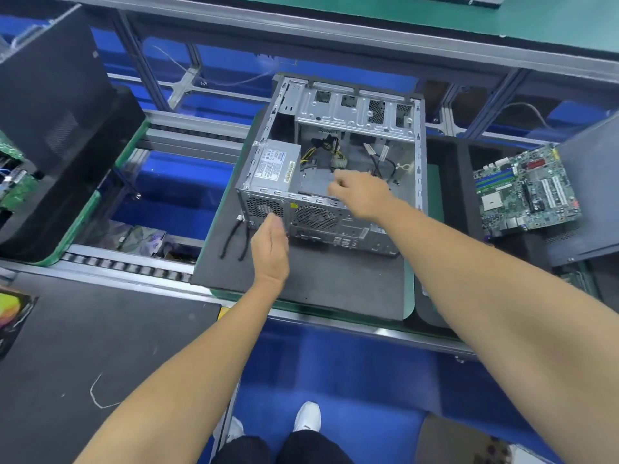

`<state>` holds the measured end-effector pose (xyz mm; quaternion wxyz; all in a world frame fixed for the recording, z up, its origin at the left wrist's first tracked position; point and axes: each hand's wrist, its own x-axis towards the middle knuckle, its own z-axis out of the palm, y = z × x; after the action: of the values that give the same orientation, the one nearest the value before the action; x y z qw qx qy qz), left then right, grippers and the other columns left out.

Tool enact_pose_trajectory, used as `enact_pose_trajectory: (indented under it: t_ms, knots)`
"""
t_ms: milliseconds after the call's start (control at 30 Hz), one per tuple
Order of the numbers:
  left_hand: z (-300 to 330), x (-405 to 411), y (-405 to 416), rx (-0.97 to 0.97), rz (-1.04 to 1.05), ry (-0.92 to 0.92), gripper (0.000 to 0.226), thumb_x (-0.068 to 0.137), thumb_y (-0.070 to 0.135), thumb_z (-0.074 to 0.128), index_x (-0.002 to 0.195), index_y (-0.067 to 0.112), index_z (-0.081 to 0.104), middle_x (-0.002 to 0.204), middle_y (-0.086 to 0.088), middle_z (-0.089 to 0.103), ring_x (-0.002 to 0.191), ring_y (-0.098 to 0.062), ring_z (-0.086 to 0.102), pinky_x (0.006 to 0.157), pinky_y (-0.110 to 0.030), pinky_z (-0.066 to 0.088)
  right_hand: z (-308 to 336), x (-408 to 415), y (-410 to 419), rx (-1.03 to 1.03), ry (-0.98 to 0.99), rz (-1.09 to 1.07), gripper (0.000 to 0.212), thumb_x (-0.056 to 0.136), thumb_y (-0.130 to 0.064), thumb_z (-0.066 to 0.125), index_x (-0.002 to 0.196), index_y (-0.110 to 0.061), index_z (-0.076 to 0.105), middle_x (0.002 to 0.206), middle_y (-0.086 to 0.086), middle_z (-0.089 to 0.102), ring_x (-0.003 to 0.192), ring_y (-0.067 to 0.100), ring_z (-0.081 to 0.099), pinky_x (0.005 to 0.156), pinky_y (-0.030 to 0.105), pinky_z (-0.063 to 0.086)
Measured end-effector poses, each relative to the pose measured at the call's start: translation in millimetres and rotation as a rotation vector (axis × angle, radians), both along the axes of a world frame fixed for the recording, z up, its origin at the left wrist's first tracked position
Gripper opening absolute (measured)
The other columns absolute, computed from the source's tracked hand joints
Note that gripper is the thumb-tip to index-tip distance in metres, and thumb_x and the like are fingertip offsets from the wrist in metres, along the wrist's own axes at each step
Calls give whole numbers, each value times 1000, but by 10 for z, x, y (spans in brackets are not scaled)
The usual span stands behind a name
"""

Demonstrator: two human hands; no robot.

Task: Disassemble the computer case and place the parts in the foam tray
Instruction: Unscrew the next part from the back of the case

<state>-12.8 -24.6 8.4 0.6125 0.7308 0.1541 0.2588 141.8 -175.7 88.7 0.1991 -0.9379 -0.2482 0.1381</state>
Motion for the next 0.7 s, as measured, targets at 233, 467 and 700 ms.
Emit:
enact_pose_trajectory:
  t_ms: [233, 467, 700]
  knots:
    - [-392, -110, 78, 245, -95, 180, 13, 109, 37, 46, 110, 27, 54, 100, 3, 50, 86, -6, 52, 81, -32, 44, 30, -43, -29, -295, -294, 283, 36, 84, -58, 43, 75, -23, 44, 61, -2, 52, 56, 14, 44, 51, 30, 23]
    - [-489, -317, 205, 173, -196, 243, 27, 109, 43, 40, 90, 31, 55, 72, 3, 51, 58, -20, 53, 59, -42, 46, -23, -81, -41, -245, -294, 220, 38, 83, -49, 49, 67, -18, 33, 55, 2, 42, 53, 24, 36, 54, 36, 30]
    - [-607, -296, 253, -52, -304, 403, 33, 101, 45, 57, 82, 19, 50, 65, -5, 53, 47, -20, 53, 45, -31, 49, -65, -70, -17, -279, -325, 200, 40, 86, -46, 54, 69, -16, 33, 55, 4, 41, 55, 27, 38, 56, 39, 34]
